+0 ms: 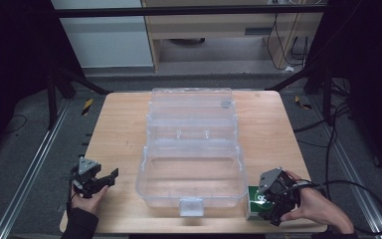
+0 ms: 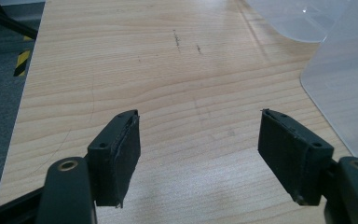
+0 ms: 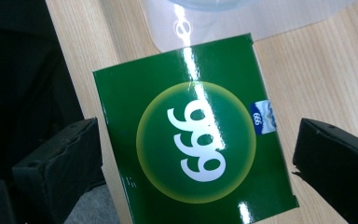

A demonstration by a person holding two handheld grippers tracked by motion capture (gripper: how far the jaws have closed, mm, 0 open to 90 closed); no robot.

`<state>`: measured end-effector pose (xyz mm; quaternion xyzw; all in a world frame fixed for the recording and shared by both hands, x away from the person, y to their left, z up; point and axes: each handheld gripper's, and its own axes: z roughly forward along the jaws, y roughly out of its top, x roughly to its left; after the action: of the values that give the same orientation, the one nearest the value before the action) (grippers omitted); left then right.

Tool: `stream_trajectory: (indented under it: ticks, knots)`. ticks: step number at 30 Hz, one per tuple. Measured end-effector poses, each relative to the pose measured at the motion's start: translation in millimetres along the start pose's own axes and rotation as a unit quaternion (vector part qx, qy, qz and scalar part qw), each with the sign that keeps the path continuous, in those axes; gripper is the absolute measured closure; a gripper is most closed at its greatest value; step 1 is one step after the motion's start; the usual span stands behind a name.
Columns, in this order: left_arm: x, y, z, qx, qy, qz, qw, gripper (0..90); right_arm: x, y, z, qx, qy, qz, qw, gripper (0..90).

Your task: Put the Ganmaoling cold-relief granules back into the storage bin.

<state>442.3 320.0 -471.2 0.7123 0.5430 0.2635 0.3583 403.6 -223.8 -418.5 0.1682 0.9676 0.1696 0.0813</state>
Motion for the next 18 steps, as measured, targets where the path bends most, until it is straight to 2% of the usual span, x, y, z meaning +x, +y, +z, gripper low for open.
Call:
stream_trajectory:
  ticks: [8, 18]
  knots:
    - [0.0, -0.1, 0.1, 0.000, 0.000, 0.001, 1.0000, 29.0, 0.0, 1.9, 5.6, 0.009, 0.003, -0.007, 0.9999, 1.7]
    - [0.0, -0.1, 0.5, 0.001, 0.001, 0.001, 1.0000, 29.0, -1.5, -0.8, 21.2, 0.028, 0.018, -0.017, 0.9993, 2.6]
